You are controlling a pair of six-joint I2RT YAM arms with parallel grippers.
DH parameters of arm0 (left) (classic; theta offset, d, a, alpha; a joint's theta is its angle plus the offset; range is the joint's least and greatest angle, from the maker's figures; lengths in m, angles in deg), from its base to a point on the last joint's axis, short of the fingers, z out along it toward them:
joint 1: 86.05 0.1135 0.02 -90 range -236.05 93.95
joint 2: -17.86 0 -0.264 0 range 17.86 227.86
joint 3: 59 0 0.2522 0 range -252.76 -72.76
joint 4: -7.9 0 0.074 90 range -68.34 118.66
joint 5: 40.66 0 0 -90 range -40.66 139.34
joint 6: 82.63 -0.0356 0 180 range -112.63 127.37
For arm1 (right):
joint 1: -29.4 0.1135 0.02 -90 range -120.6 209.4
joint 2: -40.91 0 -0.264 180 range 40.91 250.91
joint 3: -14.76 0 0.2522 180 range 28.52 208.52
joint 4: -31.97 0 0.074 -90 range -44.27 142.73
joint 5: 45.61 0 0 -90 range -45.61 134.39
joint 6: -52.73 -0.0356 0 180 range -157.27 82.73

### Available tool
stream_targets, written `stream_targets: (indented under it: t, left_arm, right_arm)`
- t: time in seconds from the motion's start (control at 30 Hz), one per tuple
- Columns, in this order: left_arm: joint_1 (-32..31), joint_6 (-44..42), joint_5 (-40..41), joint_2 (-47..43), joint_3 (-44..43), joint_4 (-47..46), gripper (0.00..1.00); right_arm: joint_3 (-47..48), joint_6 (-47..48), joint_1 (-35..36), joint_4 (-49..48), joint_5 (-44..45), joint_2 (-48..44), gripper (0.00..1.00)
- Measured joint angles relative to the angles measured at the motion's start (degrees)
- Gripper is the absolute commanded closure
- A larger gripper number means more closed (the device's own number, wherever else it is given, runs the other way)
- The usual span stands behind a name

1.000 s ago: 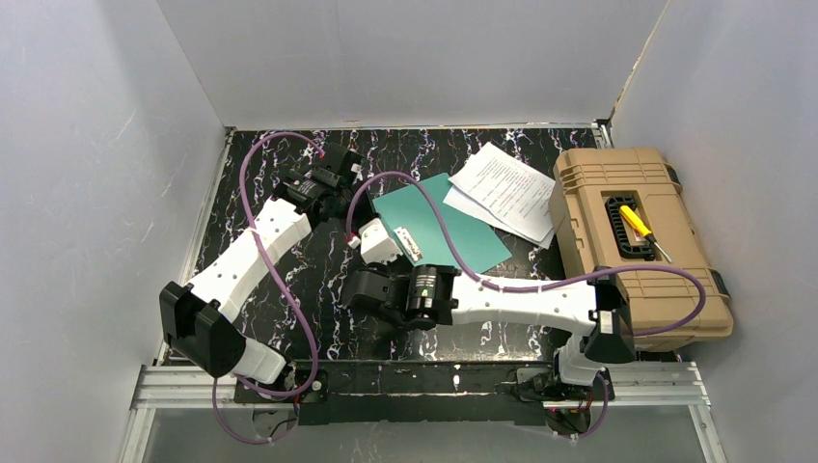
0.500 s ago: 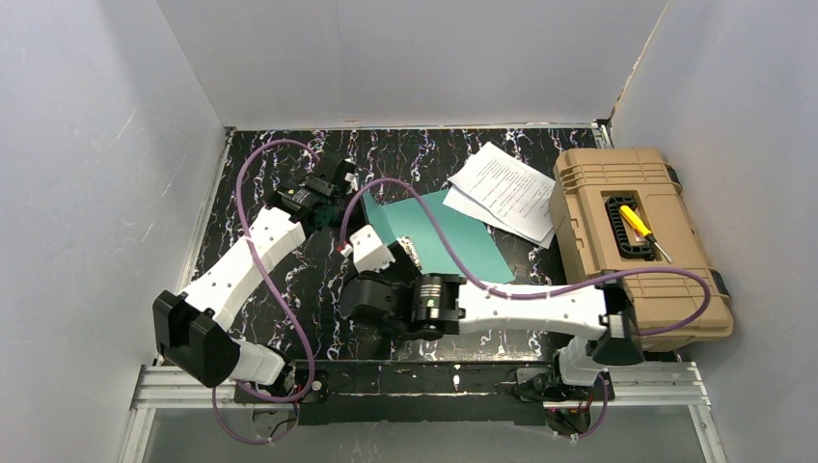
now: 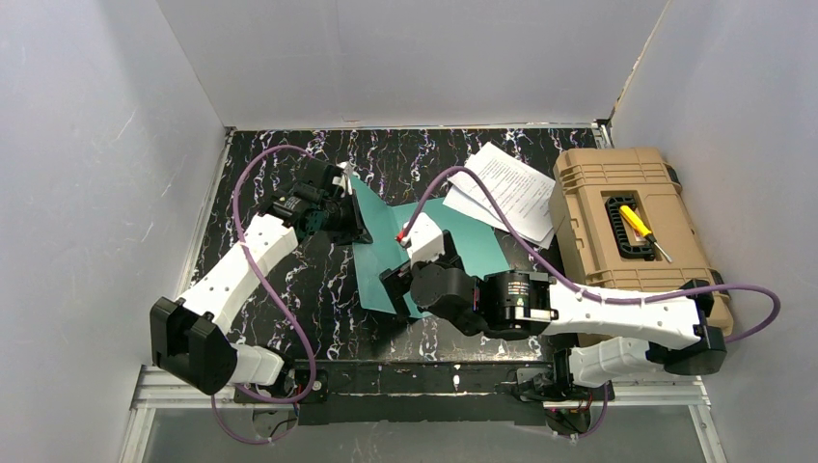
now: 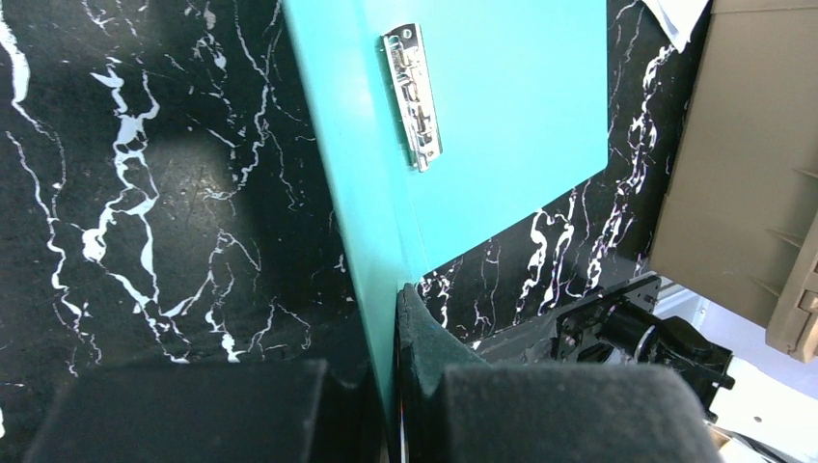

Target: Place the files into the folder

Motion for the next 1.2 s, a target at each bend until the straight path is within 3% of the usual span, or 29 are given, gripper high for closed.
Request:
stream_targets:
  t: [0.2,0.4,0.63,0.83,1.07,1.2]
  left_arm:
    - [2.3,-2.2,0.2,0.0,0.2,0.8,0.98]
    - [3.1,-5.0,4.9,2.0,-1.0,4.9,0.70]
    - [3.1,-8.1,12.6,4.8,-2.3,9.4,0.43]
    - [3.1,-9.5,20.0,5.5,-3.4,14.1,0.33]
    - [3.1,-10.1,30.1,5.1,-4.6,19.1,0.08]
    - [3.1,-10.1,34.6,3.3,-4.6,21.4,0.03]
  right_arm:
    - [-5.9,-3.0,-6.4,1.6,-0.9,-1.0,0.03]
    - [-11.6,-4.2,-16.8,1.0,-7.5,-0.2,0.01]
    - [-14.0,-4.2,-22.9,-3.8,-15.0,4.5,0.01]
    - [-14.2,-4.4,-26.8,-8.5,-19.2,9.7,0.03]
    - [-13.2,-4.4,-29.1,-12.7,-22.9,17.8,0.06]
    - [-10.8,-4.2,-29.9,-13.9,-24.4,22.8,0.10]
